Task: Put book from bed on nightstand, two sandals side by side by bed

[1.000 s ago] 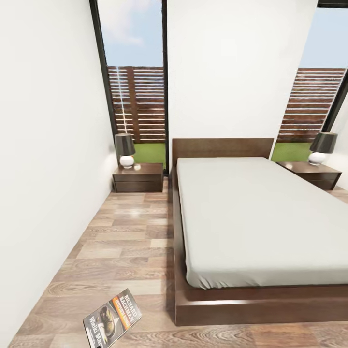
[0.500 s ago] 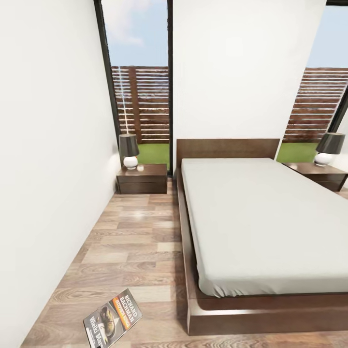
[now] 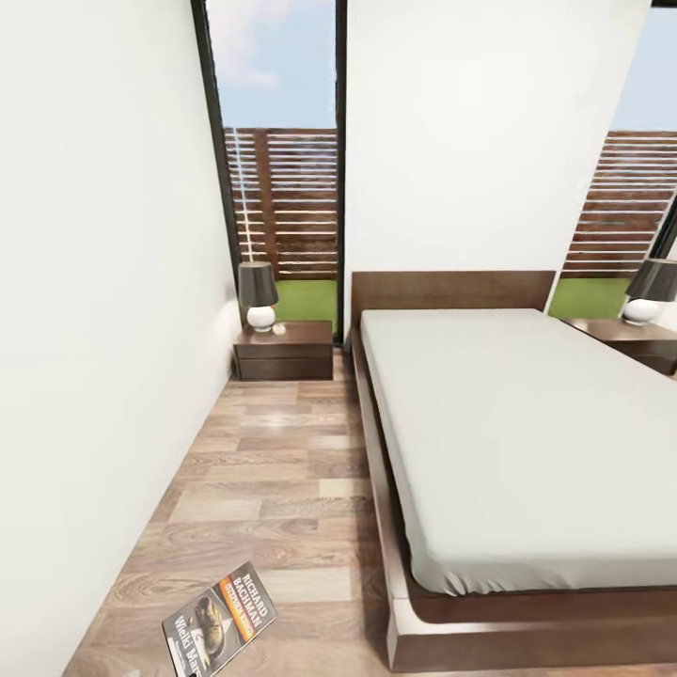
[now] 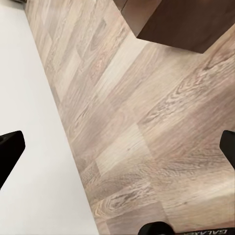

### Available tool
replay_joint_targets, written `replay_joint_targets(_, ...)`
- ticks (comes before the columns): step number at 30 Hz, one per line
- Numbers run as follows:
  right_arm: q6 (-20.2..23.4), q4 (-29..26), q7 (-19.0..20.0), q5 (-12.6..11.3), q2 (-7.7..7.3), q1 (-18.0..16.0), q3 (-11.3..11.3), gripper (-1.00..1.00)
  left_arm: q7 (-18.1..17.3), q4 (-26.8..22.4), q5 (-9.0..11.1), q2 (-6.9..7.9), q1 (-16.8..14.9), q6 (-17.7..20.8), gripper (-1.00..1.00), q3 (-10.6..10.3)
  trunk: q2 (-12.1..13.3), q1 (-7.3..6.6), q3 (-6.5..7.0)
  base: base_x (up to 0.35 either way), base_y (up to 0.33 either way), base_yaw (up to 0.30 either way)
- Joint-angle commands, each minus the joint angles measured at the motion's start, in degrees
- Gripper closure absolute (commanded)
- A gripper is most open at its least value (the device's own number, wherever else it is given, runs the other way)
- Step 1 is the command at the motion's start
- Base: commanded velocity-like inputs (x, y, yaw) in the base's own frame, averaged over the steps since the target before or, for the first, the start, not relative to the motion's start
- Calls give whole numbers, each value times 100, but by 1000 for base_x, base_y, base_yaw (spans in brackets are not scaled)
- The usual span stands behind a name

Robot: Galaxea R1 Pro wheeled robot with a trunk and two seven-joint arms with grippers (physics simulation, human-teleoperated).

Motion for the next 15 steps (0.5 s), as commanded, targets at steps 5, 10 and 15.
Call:
replay_joint_targets(5,10,21,33,-16,1,-10,3,-100,-18,1,-20,2,-4,58,100,64,-3,1,-5,105,174,0)
replay_joint_targets(10,13,21,33,-17,0,-10,-10,-100,-17,1,-22,2,-2,58,100,64,-3,1,-5,104,167,0)
replay_joint_targets(15,17,21,27,-18,-1,-10,-10,-100,-16,0,-24,2,-4,58,100,64,-3,1,-5,104,178,0)
